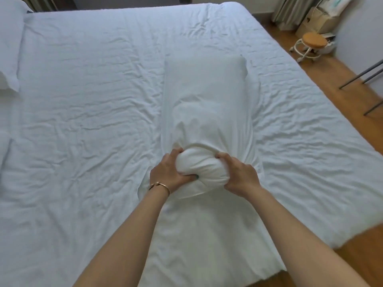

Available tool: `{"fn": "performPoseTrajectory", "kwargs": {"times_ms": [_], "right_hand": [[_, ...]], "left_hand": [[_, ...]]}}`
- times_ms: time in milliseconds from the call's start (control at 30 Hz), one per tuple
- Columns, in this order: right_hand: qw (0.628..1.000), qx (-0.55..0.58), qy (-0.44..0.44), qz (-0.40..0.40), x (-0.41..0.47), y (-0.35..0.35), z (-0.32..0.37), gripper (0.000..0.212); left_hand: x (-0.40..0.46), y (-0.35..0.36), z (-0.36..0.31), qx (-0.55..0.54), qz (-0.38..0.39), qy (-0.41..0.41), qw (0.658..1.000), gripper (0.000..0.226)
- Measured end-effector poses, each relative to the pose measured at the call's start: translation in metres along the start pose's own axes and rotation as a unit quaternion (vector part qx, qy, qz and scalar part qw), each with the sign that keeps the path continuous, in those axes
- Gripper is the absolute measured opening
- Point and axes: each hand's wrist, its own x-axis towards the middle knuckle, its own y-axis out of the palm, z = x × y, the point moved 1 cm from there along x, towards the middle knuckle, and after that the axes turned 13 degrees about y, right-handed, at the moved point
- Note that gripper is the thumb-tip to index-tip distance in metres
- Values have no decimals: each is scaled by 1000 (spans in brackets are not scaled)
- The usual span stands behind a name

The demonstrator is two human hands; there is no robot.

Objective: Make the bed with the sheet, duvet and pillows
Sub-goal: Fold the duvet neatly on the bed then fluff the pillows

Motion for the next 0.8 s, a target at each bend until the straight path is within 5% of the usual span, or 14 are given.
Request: {"fn": "performPoseTrajectory", "kwargs": {"times_ms": [333,433,567,667,800], "right_hand": [[991,82,1,110,-266,90,32,92],[984,117,15,133,-281,92,33,91],[963,237,69,112,-265,72,24,59],[987,133,76,42,-233,61,26,66],[993,74,59,69,-176,60,39,73]], "left_hand": [[-280,-14,27,13,65,-10,998,85],[-289,-16,38,-21,82,-20,996,84],[-274,-17,48,-54,88,-43,994,68],[-249,-15,39,12,71,10,997,74],[-197,3,14,114,123,60,984,82]]}}
